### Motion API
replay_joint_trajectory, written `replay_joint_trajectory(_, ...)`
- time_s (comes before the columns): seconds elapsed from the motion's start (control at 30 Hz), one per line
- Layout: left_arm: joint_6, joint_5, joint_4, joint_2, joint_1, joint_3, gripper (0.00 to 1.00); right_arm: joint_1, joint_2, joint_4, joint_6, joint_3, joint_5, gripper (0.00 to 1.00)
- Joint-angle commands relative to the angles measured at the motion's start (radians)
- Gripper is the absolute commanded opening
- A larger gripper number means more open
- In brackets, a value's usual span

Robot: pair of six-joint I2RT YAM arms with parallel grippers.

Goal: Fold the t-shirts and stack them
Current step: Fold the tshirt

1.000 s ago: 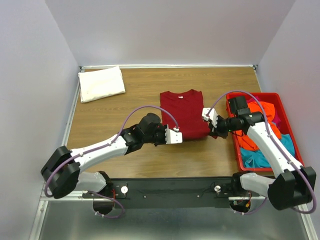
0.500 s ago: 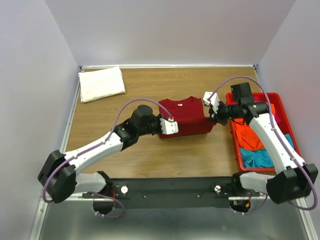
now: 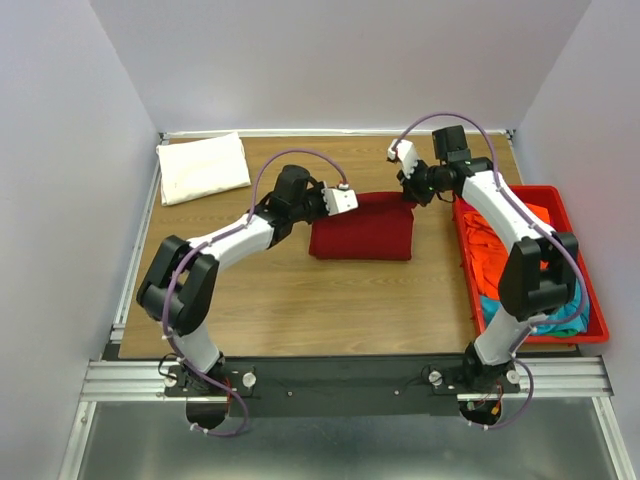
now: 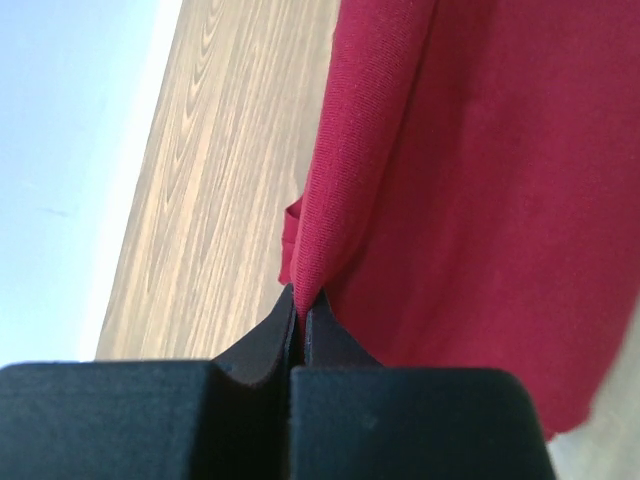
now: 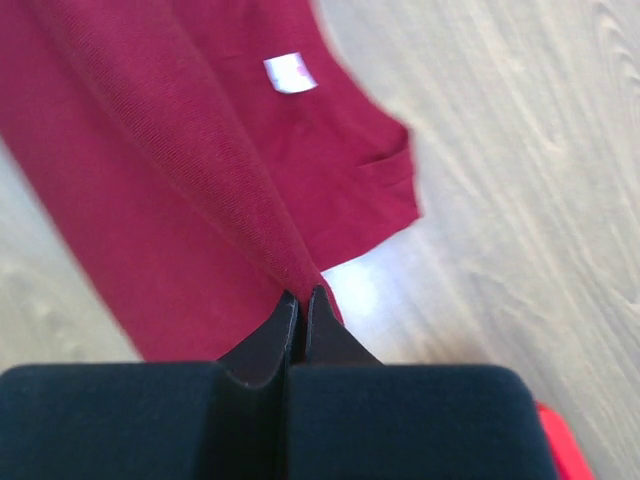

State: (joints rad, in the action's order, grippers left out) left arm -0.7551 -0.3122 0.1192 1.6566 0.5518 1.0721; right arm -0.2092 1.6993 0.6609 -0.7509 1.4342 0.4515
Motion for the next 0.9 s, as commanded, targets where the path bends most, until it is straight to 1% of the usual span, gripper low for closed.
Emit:
replay_joint_trajectory(0.0,0.026,-0.013,0.037,0.094,-0.033,0.092,0.00,0.010,0.083,-0.081,0.064,0.101,-0.115,0.01)
replay_joint_trajectory(0.03,0.031,-0.016,0.034,0.127,-0.038,0.106,0.00,0.008,0.124,-0.086,0.077,0.114,-0.123,0.01)
replay_joint_trajectory(0.2,0.065,-0.014,0.004,0.225,-0.058,0.195,0.00,0.010,0.223,-0.118,0.119,0.167,-0.171,0.01)
replay_joint_trajectory(0.33,0.099,0.005,-0.055,0.296,-0.064,0.296,0.00,0.011,0.293,-0.138,0.151,0.193,-0.197,0.01)
replay_joint_trajectory(0.37,0.112,0.022,-0.058,0.319,-0.064,0.311,0.00,0.011,0.304,-0.150,0.172,0.199,-0.206,0.03)
replay_joint_trajectory(0.4,0.146,0.031,-0.059,0.330,-0.064,0.324,0.00,0.011,0.313,-0.161,0.183,0.203,-0.227,0.07)
replay_joint_trajectory(0.43,0.172,0.048,-0.062,0.341,-0.066,0.363,0.19,0.011,0.333,-0.185,0.199,0.207,-0.241,0.19)
replay_joint_trajectory(0.47,0.203,0.099,-0.082,0.363,-0.066,0.391,0.31,0.010,0.341,-0.208,0.244,0.209,-0.263,0.30)
replay_joint_trajectory(0.5,0.273,0.128,-0.114,0.376,-0.066,0.460,0.50,0.010,0.345,-0.260,0.271,0.207,-0.316,0.51)
replay_joint_trajectory(0.53,0.304,0.196,-0.127,0.388,-0.067,0.500,0.55,0.010,0.344,-0.283,0.295,0.209,-0.347,0.60)
replay_joint_trajectory(0.57,0.330,0.228,-0.159,0.402,-0.069,0.538,0.59,0.011,0.341,-0.306,0.345,0.209,-0.379,0.66)
replay_joint_trajectory(0.6,0.412,0.264,-0.173,0.404,-0.073,0.608,0.64,0.011,0.333,-0.340,0.366,0.209,-0.425,0.76)
replay_joint_trajectory(0.63,0.454,0.304,-0.190,0.402,-0.078,0.649,0.78,0.014,0.323,-0.351,0.386,0.209,-0.438,0.81)
replay_joint_trajectory(0.67,0.488,0.365,-0.254,0.399,-0.082,0.690,0.80,0.017,0.288,-0.354,0.425,0.206,-0.438,0.87)
replay_joint_trajectory(0.7,0.513,0.358,-0.292,0.391,-0.092,0.722,0.80,0.027,0.266,-0.356,0.444,0.200,-0.426,1.00)
replay_joint_trajectory(0.73,0.539,0.352,-0.320,0.378,-0.110,0.747,0.81,0.034,0.235,-0.354,0.461,0.169,-0.369,1.00)
replay_joint_trajectory(0.77,0.613,0.346,-0.349,0.338,-0.122,0.743,0.82,0.042,0.174,-0.354,0.484,0.142,-0.319,1.00)
replay_joint_trajectory(0.8,0.638,0.320,-0.371,0.315,-0.134,0.735,0.83,0.066,0.134,-0.354,0.495,0.103,-0.253,1.00)
replay_joint_trajectory(0.83,0.701,0.217,-0.391,0.266,-0.166,0.685,0.83,0.079,0.100,-0.353,0.518,0.033,-0.112,1.00)
replay_joint_trajectory(0.87,0.727,0.156,-0.391,0.243,-0.182,0.649,0.83,0.106,0.044,-0.350,0.516,-0.006,-0.021,1.00)
